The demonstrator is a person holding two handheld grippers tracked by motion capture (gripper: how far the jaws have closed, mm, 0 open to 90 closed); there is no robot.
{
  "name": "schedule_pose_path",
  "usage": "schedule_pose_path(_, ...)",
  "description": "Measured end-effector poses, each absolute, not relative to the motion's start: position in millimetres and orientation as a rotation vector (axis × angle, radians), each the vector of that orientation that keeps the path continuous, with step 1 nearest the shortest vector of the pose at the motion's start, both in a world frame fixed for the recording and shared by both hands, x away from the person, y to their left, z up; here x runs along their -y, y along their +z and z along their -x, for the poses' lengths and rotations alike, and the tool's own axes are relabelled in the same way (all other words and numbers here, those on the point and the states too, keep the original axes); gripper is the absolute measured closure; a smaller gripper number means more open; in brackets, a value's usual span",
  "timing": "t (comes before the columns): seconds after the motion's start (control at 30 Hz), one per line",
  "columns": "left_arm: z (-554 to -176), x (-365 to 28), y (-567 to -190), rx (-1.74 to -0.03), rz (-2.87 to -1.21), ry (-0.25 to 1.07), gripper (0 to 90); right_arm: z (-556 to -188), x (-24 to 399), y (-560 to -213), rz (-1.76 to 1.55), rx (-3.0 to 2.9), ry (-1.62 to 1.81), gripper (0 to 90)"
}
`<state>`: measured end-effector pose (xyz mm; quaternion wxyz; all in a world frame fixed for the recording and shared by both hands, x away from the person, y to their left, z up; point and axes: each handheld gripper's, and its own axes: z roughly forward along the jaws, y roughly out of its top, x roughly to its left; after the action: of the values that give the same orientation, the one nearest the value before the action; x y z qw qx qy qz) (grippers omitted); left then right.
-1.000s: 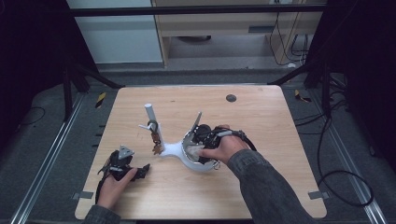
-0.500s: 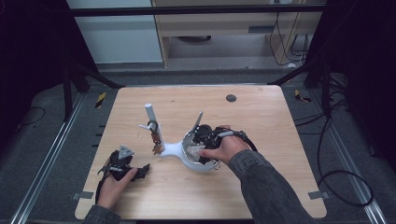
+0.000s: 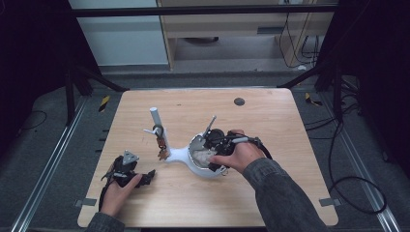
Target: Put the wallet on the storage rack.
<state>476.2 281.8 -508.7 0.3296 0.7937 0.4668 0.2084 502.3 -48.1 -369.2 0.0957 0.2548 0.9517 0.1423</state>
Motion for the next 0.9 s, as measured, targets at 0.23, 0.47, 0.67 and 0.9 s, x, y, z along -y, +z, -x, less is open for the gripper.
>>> schedule_pose_path(0.23, -476, -282, -509, -1.222, -2.076, 0.544, 0.9, -500, 57, -368, -0.767, -2.799, 0.465, 11.2)
schedule_pose_path(0.47, -476, -282, -509, -1.22, -2.08, 0.543, 0.9, -498, 70, -367, -0.781, -2.762, 0.518, 8.6)
schedule_pose_path(0.67, -476, -282, -509, -1.22, -2.08, 0.543, 0.9, -498, 82, -365, -0.804, -2.723, 0.566, 7.7)
schedule_pose_path(0.9, -476, -282, -509, -1.218, -2.084, 0.542, 0.9, -498, 97, -363, -0.839, -2.667, 0.627, 6.9)
